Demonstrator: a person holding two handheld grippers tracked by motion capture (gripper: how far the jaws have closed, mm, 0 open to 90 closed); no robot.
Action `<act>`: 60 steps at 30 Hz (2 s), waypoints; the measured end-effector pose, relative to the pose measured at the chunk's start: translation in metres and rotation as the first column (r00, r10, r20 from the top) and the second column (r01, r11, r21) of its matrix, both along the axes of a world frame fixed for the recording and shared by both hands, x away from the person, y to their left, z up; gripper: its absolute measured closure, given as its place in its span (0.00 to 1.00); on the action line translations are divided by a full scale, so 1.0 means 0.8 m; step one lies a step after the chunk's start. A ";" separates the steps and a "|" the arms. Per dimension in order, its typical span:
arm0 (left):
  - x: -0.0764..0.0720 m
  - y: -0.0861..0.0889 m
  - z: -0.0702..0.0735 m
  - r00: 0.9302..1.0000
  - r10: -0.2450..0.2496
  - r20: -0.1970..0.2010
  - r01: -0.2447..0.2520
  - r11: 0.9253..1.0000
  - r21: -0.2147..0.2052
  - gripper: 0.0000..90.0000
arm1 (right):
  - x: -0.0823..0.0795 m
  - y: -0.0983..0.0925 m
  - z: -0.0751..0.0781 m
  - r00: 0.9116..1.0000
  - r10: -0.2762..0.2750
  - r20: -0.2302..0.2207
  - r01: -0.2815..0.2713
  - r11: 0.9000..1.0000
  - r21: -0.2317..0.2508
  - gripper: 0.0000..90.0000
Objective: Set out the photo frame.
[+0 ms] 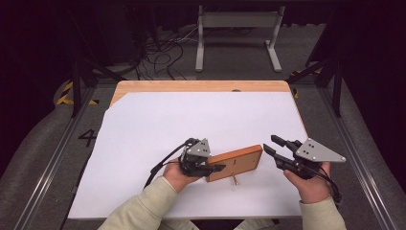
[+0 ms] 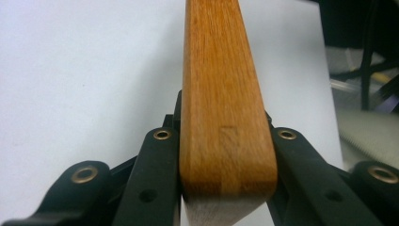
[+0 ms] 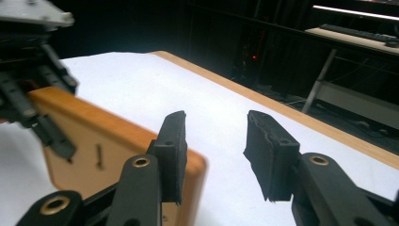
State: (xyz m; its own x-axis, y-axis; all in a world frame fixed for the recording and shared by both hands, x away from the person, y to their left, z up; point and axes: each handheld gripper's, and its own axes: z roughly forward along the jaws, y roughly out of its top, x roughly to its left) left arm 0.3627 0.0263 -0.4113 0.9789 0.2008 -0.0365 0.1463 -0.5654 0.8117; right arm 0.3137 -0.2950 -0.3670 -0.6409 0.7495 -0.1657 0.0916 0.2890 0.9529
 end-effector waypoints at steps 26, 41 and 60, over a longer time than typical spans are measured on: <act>-0.028 -0.010 -0.005 0.993 -0.072 -0.098 0.079 0.995 0.063 0.41 | 0.003 -0.017 0.002 0.998 -0.039 -0.042 0.040 0.999 0.024 0.61; -0.037 0.055 0.042 0.996 -0.023 -0.082 0.009 0.985 -0.175 0.35 | 0.003 -0.019 0.003 0.998 -0.043 -0.042 0.045 0.999 0.029 0.60; 0.005 0.052 -0.030 0.967 0.181 -0.178 -0.162 0.980 0.114 0.99 | 0.002 -0.038 -0.005 0.987 -0.076 -0.139 0.066 0.995 -0.075 0.96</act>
